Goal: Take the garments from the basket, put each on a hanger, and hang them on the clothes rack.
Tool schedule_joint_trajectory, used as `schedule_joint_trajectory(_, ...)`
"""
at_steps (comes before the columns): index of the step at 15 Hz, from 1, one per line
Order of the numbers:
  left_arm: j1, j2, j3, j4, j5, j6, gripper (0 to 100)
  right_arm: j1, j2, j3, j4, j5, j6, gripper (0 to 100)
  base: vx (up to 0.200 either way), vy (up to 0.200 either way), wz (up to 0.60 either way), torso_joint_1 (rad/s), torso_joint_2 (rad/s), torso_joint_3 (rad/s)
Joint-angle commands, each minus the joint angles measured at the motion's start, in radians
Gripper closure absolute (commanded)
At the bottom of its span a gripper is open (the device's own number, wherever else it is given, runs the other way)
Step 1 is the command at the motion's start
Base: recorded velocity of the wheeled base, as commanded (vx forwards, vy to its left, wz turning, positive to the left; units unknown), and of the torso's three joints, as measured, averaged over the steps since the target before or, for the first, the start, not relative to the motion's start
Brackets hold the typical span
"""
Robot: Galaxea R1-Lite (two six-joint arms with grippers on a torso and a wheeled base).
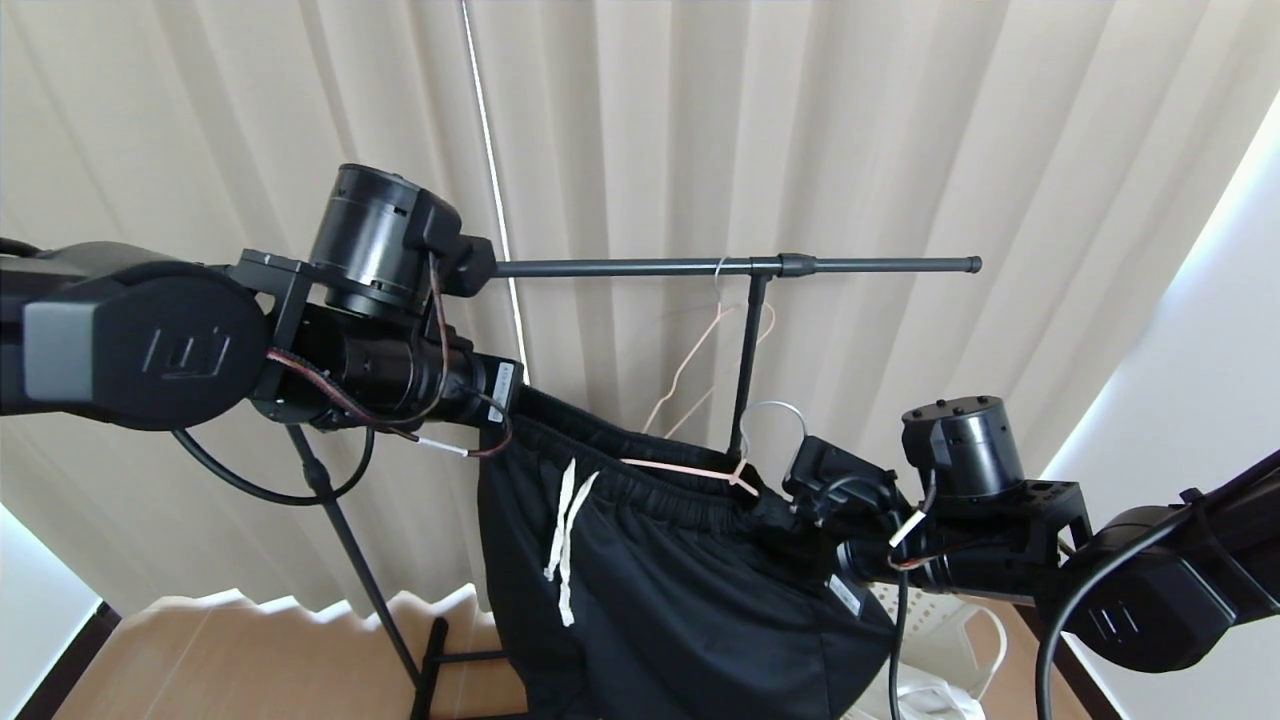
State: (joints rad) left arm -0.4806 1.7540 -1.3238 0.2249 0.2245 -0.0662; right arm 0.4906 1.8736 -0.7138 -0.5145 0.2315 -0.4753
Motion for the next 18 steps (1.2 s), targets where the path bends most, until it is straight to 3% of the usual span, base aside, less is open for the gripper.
schedule_joint_trajectory(1,0.03,-0.007,-0.005,0.001,-0.001,0.0,100,0.0,-0.001,0.002,0.001,0.0,0.0,100,0.0,0.0,0.0,0.0,0.0,0.0)
schedule_joint_trajectory(6,0.051,-0.03,-0.017,0.034,-0.002,0.003,100,-0.003,0.001,0.001,0.001,-0.015,0.0,100,0.0,0.0,0.0,0.0,0.0,0.0)
schedule_joint_trajectory(9,-0.058,-0.068,-0.127,0.235,-0.002,0.006,100,0.0,0.033,-0.01,-0.001,-0.058,0.0,100,0.0,0.0,0.0,0.0,0.0,0.0)
schedule_joint_trajectory(11,-0.11,-0.062,-0.123,0.306,-0.004,-0.001,100,0.0,0.035,-0.027,-0.006,-0.092,0.006,100,0.0,0.0,0.0,0.0,0.0,0.0)
schedule_joint_trajectory(18,-0.271,0.062,-0.083,0.33,-0.011,-0.167,100,0.046,-0.025,-0.061,-0.012,-0.132,0.09,100,0.0,0.0,0.0,0.0,0.0,0.0)
